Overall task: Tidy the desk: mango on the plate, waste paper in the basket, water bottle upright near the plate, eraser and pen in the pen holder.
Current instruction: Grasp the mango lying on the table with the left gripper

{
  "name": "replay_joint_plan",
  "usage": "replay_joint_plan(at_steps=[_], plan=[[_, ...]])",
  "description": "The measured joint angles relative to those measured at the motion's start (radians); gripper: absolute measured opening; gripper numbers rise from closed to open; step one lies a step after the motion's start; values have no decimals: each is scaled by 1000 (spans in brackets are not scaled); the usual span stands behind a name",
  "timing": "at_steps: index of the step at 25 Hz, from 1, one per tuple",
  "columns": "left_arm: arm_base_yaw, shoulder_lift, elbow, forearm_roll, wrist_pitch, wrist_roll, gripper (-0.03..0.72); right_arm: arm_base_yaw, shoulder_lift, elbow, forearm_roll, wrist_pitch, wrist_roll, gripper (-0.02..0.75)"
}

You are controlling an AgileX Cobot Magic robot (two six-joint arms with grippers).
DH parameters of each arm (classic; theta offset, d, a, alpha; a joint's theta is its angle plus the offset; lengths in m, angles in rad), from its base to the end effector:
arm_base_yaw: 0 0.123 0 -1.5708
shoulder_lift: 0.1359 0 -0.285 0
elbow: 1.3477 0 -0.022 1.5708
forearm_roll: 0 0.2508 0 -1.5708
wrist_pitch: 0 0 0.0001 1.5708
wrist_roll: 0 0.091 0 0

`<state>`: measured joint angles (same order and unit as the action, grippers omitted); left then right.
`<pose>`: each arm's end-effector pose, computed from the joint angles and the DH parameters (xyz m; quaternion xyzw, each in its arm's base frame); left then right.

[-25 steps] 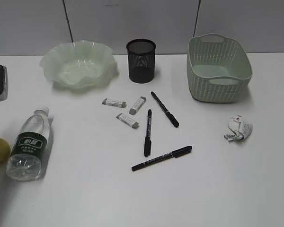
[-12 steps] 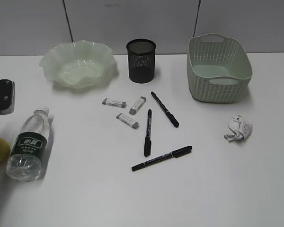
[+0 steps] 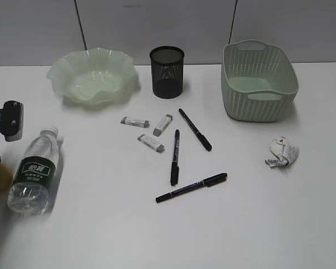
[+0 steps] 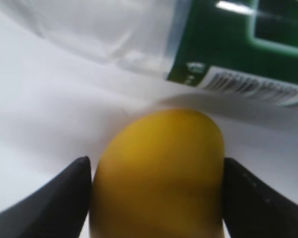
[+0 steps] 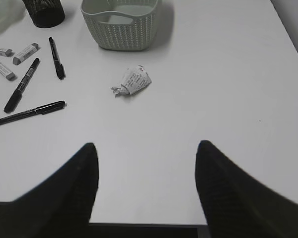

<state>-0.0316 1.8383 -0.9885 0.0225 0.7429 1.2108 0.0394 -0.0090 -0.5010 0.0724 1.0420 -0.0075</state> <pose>0.3141 -0.0085 0.1370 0.5882 0.8080 0.0247 0.0228 -0.0059 0.0055 0.2792 -0.0211 0.8448 0.0447 0.5327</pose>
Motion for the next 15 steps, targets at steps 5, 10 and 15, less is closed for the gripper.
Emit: replay_joint_plan(at_steps=[5, 10, 15], plan=[[0, 0, 0, -10, -8, -68, 556, 0, 0, 0, 0, 0, 0, 491], [0, -12, 0, -15, -2, -167, 556, 0, 0, 0, 0, 0, 0, 491], [1, -96, -27, -39, -5, -264, 556, 0, 0, 0, 0, 0, 0, 491]])
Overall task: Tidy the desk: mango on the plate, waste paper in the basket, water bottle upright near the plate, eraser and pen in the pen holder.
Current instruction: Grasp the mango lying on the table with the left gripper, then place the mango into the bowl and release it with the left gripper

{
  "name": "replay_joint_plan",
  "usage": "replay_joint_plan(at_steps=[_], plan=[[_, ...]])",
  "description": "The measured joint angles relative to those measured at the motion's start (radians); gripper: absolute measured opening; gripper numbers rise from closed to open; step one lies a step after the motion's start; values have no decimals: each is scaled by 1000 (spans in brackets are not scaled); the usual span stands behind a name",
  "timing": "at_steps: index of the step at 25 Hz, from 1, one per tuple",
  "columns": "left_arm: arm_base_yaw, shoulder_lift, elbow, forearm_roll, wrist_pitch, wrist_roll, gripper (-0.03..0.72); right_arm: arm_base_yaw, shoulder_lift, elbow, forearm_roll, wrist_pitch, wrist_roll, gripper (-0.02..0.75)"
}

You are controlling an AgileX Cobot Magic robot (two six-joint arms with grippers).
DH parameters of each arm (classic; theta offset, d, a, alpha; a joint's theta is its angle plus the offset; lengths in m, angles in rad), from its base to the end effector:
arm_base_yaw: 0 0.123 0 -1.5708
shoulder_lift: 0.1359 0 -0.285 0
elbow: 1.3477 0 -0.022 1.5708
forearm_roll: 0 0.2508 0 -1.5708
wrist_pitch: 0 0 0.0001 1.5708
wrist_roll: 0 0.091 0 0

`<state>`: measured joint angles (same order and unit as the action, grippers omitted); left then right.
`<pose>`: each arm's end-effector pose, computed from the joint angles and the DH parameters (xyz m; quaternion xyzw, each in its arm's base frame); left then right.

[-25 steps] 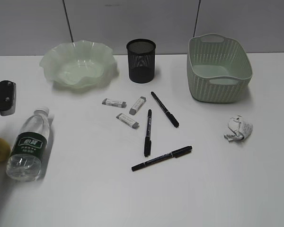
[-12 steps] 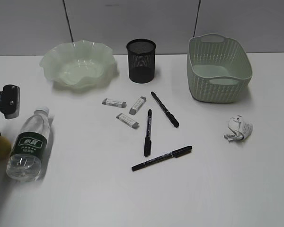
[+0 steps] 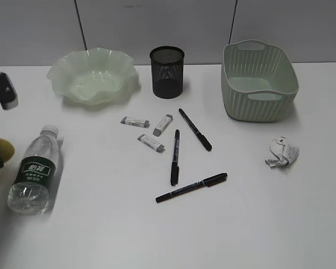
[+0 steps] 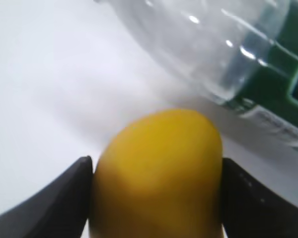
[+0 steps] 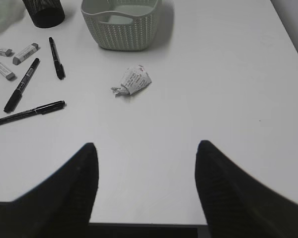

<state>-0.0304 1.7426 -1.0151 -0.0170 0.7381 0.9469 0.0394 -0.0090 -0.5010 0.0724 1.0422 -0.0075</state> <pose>0.3177 -0.0107 0.1731 0.4622 0.8815 0.0368 0.0889 -0.0059 0.0055 0.2792 -0.0211 0.8449 0.0447 0.5326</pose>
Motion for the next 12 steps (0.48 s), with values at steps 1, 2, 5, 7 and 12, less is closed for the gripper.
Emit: replay_joint_plan(at_steps=[1, 2, 5, 7, 12], plan=[[2, -12, -27, -4, 0, -39, 556, 0, 0, 0, 0, 0, 0, 491], [3, -17, -63, -6, 1, -88, 556, 0, 0, 0, 0, 0, 0, 491], [5, -18, -186, -22, -3, -226, 556, 0, 0, 0, 0, 0, 0, 491], [8, -17, -269, -89, -18, -275, 556, 0, 0, 0, 0, 0, 0, 491], [0, -17, -432, -399, -208, -304, 556, 0, 0, 0, 0, 0, 0, 491]])
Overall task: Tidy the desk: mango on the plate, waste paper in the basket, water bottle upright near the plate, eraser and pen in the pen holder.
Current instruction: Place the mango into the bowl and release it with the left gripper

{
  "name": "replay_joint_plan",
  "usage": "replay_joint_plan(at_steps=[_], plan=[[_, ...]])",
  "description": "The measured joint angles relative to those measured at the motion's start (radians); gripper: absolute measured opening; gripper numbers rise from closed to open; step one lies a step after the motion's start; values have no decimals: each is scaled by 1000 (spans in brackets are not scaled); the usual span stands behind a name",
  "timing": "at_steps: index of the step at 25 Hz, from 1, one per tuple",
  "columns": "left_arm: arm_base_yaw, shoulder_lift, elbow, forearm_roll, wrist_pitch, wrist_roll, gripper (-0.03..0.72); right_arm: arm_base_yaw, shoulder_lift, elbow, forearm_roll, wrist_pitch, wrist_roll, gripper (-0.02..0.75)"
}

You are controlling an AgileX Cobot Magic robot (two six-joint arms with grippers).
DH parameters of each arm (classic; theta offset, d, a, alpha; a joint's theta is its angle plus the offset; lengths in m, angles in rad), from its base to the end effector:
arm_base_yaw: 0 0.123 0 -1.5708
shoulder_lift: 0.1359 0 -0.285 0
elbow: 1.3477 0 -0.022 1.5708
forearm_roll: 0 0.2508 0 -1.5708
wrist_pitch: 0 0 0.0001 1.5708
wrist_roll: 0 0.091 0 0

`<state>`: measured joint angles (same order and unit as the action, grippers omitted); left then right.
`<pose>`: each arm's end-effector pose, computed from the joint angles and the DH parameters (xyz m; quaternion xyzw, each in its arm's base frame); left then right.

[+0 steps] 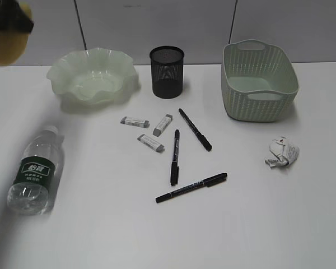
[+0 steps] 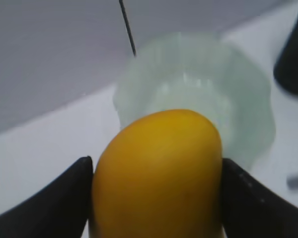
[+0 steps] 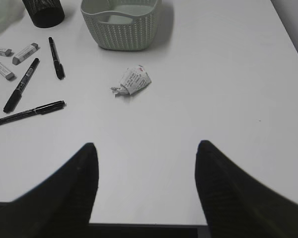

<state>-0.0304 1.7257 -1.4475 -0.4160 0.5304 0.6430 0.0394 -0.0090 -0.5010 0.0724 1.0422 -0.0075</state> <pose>0.4004 -0.0308 0.3137 0.1820 0.8809 -0.0392 0.4352 -0.0059 0.0055 0.2792 -0.0211 0.8449 0.0447 0.5326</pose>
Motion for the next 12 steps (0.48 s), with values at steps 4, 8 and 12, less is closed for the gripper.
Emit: replay_joint_plan(at_steps=[4, 8, 12], plan=[[-50, 3, -29, -138, -258, -4, 556, 0, 0, 0, 0, 0, 0, 491], [-123, 53, -56, -167, -396, -4, 556, 0, 0, 0, 0, 0, 0, 491], [-158, 180, -130, -213, -404, -4, 556, 0, 0, 0, 0, 0, 0, 491]])
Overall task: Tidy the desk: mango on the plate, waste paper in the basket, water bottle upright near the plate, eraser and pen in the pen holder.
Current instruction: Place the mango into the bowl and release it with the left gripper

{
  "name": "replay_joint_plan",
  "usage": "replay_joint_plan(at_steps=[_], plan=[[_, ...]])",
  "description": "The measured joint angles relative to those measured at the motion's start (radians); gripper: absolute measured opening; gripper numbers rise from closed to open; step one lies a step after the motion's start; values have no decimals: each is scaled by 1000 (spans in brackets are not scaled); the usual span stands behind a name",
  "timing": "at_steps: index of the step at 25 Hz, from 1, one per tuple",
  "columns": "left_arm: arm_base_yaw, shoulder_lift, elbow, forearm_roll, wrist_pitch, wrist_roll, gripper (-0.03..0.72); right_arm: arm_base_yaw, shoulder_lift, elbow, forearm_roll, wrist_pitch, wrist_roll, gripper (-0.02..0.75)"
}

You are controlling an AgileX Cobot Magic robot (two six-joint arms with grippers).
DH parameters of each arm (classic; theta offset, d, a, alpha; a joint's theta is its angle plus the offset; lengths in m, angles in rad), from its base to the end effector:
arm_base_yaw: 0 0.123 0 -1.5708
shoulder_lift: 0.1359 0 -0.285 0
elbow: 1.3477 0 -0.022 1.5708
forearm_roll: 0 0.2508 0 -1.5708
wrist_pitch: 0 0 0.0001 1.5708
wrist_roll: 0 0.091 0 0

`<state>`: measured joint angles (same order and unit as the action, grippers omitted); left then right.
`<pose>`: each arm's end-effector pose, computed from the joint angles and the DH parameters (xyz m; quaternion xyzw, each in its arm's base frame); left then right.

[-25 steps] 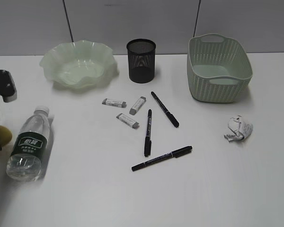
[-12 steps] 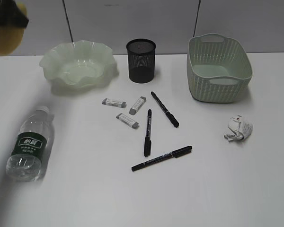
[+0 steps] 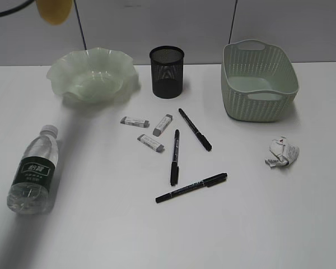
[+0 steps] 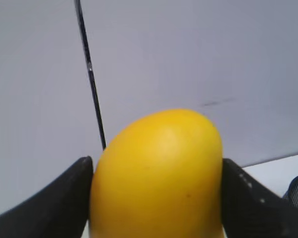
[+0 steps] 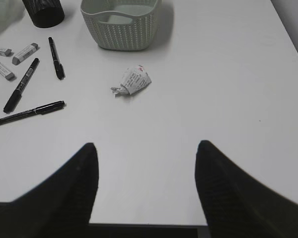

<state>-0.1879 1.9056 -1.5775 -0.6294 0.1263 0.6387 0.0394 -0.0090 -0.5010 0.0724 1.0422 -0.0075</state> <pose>0.4541 -0.0933 0.3079 0.1032 0.8106 -0.0805 0.5707 -0.0059 0.0055 0.2792 -0.0211 0.8449 0.0447 0.5326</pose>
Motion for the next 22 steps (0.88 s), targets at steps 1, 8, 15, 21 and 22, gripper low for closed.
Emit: replay_joint_plan(at_steps=[1, 8, 15, 21, 22], plan=[[-1, 30, -26, -9, 5, 0, 556, 0, 0, 0, 0, 0, 0, 491], [-2, 213, -169, -50, 80, -1, 556, 0, 0, 0, 0, 0, 0, 491], [-2, 308, -179, -73, 78, -3, 556, 0, 0, 0, 0, 0, 0, 491], [-2, 351, -180, -96, 31, -3, 557, 0, 0, 0, 0, 0, 0, 491], [-2, 352, -180, -99, 28, -3, 565, 0, 0, 0, 0, 0, 0, 491]])
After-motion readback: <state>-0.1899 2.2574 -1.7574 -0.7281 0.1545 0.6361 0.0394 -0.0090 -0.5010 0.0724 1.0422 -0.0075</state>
